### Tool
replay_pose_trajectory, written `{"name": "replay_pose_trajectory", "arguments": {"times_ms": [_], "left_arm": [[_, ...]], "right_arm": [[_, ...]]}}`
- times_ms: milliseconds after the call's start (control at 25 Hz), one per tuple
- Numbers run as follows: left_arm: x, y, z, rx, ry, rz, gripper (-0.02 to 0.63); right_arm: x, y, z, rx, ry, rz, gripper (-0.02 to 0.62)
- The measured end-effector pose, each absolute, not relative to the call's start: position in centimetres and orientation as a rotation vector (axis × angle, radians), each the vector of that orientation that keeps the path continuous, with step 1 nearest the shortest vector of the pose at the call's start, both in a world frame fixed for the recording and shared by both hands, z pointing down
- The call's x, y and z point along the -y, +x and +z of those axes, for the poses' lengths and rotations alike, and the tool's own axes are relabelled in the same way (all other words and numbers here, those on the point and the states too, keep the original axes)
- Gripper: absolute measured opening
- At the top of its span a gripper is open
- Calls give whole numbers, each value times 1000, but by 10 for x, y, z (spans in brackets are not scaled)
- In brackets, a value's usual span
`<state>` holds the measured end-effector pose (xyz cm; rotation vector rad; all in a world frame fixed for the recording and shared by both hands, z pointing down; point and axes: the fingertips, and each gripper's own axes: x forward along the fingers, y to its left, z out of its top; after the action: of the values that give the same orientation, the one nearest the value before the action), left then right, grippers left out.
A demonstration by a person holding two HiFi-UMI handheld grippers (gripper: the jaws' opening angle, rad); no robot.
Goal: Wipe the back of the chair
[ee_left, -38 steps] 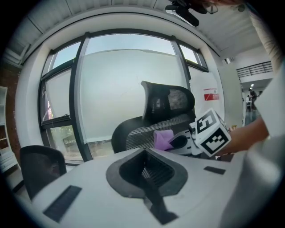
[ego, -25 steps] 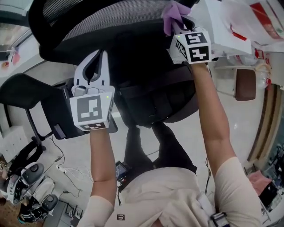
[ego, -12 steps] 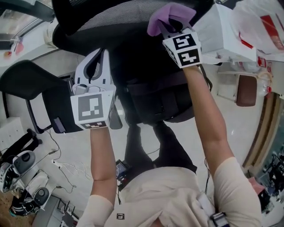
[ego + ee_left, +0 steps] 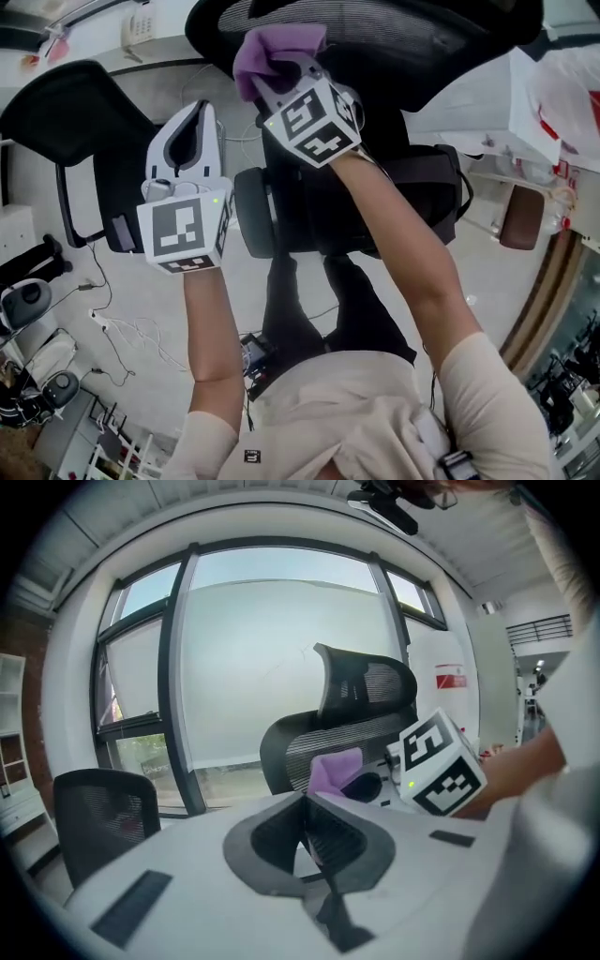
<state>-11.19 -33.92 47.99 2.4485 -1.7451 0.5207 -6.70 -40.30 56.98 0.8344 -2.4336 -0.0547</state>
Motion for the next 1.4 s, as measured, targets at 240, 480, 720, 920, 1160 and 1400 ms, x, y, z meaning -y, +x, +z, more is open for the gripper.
{"name": "replay_pose_trajectory", "arguments": {"times_ms": [240, 480, 720, 920, 1160, 1400], "left_arm": [[339, -111, 482, 1730, 2458, 519, 9], [348, -65, 481, 1664, 2517, 545, 9], [352, 12, 484, 1562, 2596, 569, 9], [354, 66, 485, 1477, 2648, 593, 9], [354, 90, 480, 1459, 2659, 613, 9], [348, 79, 475, 1460, 2673, 602, 9]], "right_arm": [[405, -62, 576, 2411, 857, -49, 51], [420, 5, 582, 2375, 963, 1, 51], [439, 146, 590, 2265, 1162, 73, 51], [446, 271, 597, 2107, 1396, 205, 52], [442, 332, 601, 2019, 1512, 291, 52], [440, 289, 600, 2086, 1420, 283, 51]]}}
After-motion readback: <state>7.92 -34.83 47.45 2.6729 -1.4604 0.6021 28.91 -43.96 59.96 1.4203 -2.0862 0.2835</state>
